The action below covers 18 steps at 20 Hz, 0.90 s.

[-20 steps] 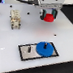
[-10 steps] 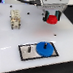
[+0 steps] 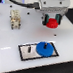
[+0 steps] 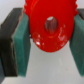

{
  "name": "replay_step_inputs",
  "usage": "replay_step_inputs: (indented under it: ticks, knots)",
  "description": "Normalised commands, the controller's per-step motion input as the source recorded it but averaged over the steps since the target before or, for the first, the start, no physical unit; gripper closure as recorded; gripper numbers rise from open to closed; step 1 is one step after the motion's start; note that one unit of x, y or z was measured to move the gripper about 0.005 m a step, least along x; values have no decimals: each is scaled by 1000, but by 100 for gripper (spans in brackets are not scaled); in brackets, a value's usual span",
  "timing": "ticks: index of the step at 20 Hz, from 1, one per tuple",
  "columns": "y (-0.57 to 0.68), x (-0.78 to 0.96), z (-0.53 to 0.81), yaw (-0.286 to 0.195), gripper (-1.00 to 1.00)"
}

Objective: Insert the blue gear onto the right peg, followed by the red gear

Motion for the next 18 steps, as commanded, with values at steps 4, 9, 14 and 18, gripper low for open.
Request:
replay_step_inputs:
  ticks: [4,9,14,18]
  knots:
    - [-113,734,292,0,100]
    - [-71,764,319,0,100]
    - [-97,778,282,0,100]
    - [-226,754,188,0,100]
